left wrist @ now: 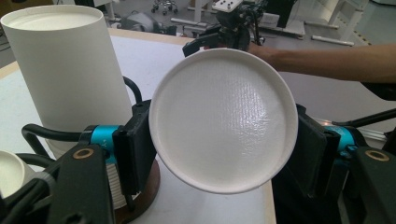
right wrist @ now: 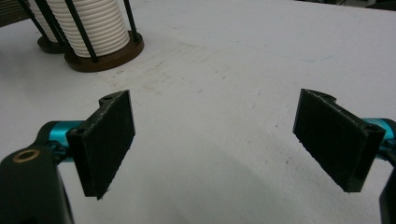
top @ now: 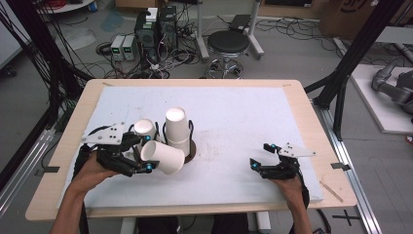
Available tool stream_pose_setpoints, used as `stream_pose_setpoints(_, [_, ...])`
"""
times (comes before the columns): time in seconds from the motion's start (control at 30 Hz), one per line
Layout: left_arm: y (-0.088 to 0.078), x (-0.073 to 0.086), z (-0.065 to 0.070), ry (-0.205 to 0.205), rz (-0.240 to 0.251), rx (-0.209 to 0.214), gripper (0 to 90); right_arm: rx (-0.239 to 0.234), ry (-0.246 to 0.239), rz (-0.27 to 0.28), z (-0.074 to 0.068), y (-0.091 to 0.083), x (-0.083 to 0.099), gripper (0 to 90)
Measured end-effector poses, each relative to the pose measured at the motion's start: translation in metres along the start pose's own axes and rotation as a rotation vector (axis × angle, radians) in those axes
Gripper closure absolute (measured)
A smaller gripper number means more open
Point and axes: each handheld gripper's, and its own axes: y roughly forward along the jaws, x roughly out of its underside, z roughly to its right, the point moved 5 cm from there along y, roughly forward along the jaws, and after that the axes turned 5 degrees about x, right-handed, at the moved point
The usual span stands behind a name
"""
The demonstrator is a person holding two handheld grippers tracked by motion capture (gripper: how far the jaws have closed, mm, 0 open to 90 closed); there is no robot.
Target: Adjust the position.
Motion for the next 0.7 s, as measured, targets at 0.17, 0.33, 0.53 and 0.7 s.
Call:
stream_pose_setpoints(0.17, [0.0002, -0.0004, -0.0006, 0.005, 0.003, -0.003, 32.8, 0.004, 0.000, -0.001, -0.0005, -0.0001, 0.0000, 13.1])
stream_pose_setpoints(0.33, [0.0008, -0.0003, -0.0003, 0.006, 0.008, 0.000, 32.8, 0.002, -0.004, -0.004, -0.0001, 0.0006, -0.0002, 13.1])
stream_pose_setpoints(0.53, [0.0008, 0.0003, -0.0009, 0.007, 0.012, 0.001, 32.8, -0.012, 0.008, -0.007, 0.0003, 0.0004, -0.0007, 13.1])
stream_pose_setpoints(0.7, [0.0004, 0.0007, -0.0011, 0.008, 0.025, 0.001, 32.8, -0.050, 0.016, -0.018, -0.0012, 0.0012, -0.0013, 13.1])
